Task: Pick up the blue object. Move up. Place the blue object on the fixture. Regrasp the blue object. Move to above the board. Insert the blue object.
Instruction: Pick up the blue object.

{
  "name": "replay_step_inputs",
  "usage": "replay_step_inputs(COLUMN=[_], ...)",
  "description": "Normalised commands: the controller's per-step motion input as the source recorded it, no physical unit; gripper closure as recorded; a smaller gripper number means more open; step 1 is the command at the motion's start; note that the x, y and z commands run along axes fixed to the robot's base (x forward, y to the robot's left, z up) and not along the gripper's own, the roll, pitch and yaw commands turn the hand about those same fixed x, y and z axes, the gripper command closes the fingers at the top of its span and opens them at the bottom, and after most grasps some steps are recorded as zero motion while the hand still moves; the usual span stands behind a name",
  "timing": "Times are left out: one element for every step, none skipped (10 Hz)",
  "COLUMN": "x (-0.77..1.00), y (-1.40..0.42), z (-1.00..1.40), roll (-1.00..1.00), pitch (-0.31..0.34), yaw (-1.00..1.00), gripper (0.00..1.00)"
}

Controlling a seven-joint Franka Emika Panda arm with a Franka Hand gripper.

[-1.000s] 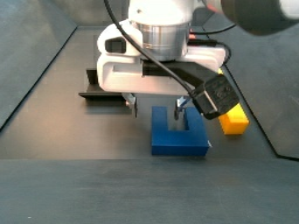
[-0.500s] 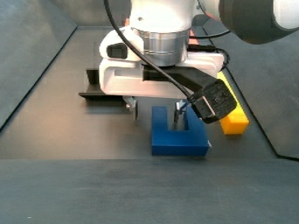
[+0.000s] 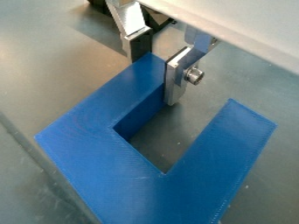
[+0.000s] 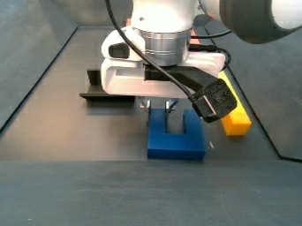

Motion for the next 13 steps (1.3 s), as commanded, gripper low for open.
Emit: replay_step_inputs(x=[0.00, 0.00, 0.00, 0.00, 0.00, 0.00, 0.00, 0.00, 0.00, 0.00, 0.00, 0.00, 0.00], y=[0.00, 0.00, 0.00, 0.00, 0.00, 0.00, 0.00, 0.00, 0.00, 0.00, 0.00, 0.00, 0.00], z=[0.00, 0.00, 0.00, 0.00, 0.00, 0.00, 0.00, 0.00, 0.00, 0.00, 0.00, 0.00, 0.00], roll=[0.00, 0.00, 0.00, 0.00, 0.00, 0.00, 0.00, 0.00, 0.00, 0.00, 0.00, 0.00, 0.00], pitch=[0.000, 0.000, 0.000, 0.000, 0.000, 0.000, 0.000, 0.000, 0.000, 0.000, 0.000, 0.000, 0.000], yaw=[0.00, 0.00, 0.00, 0.00, 0.00, 0.00, 0.00, 0.00, 0.00, 0.00, 0.00, 0.00, 0.00], gripper=[1.00, 1.00, 1.00, 1.00, 1.00, 1.00, 1.00, 1.00, 1.00, 1.00, 1.00, 1.00, 1.00])
